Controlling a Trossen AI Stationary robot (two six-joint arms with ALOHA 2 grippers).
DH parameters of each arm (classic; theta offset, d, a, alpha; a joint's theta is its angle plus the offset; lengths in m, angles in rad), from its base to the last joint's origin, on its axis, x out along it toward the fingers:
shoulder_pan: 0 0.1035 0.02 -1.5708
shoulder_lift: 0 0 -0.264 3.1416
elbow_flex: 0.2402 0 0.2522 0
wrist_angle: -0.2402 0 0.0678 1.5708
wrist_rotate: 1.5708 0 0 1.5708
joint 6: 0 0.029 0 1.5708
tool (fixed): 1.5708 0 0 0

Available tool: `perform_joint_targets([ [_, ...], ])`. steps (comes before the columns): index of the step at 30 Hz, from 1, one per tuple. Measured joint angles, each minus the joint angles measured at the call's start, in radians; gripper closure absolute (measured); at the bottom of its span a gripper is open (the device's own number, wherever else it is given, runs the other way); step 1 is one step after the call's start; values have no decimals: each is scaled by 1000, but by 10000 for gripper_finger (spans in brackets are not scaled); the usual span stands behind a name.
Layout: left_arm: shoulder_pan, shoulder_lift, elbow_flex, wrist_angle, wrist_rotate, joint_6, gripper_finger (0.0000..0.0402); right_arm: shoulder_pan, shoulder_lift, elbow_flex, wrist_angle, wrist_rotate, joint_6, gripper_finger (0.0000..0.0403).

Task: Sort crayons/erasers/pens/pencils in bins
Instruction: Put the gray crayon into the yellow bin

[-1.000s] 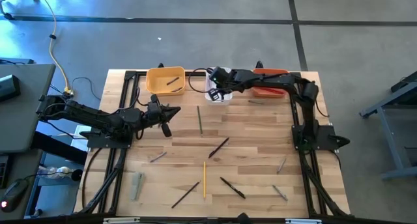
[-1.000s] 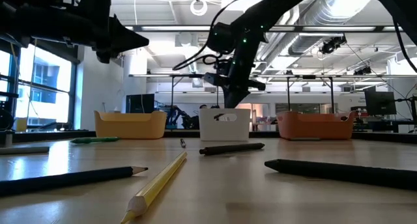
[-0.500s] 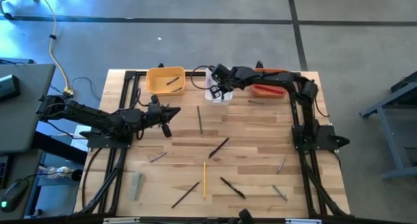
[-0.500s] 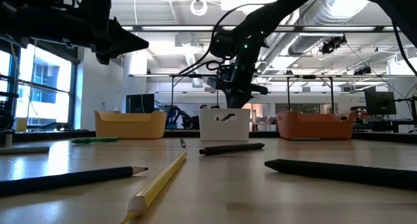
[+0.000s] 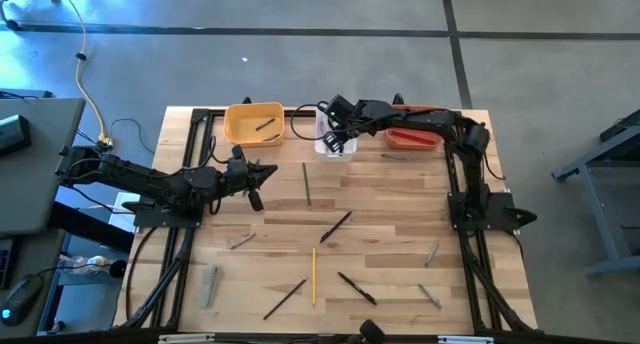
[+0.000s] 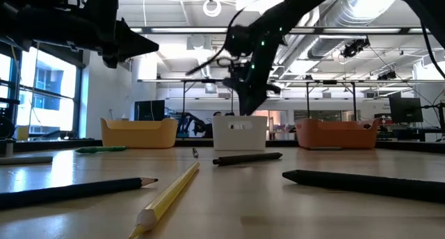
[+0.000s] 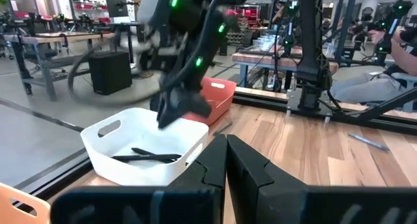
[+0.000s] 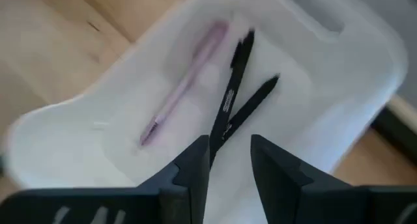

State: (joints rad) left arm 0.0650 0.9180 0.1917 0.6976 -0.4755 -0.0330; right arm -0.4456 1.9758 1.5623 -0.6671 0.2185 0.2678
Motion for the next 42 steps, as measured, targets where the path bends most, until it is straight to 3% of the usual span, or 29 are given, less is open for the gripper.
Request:
perform_joint_targets([
  [4, 0, 0, 0, -14, 0, 3, 401, 60, -75, -12, 58, 106, -118, 333],
  [9, -1, 0, 0, -28, 32, 1, 401, 102, -179, -142, 280, 72, -255, 396],
  [17, -1, 0, 0, -52, 106, -19, 401, 105, -407, -544, 780, -162, -348, 401],
  [28, -1, 0, 2, -112, 107, -44, 401, 106, -654, -968, 1158, -227, -355, 402],
  [32, -1, 0, 32, -183, 107, -59, 401, 100, -688, -1059, 1287, -270, -355, 402],
  [42, -1, 0, 133, -415, 106, -80, 401, 99, -692, -1113, 1342, -303, -386, 403],
])
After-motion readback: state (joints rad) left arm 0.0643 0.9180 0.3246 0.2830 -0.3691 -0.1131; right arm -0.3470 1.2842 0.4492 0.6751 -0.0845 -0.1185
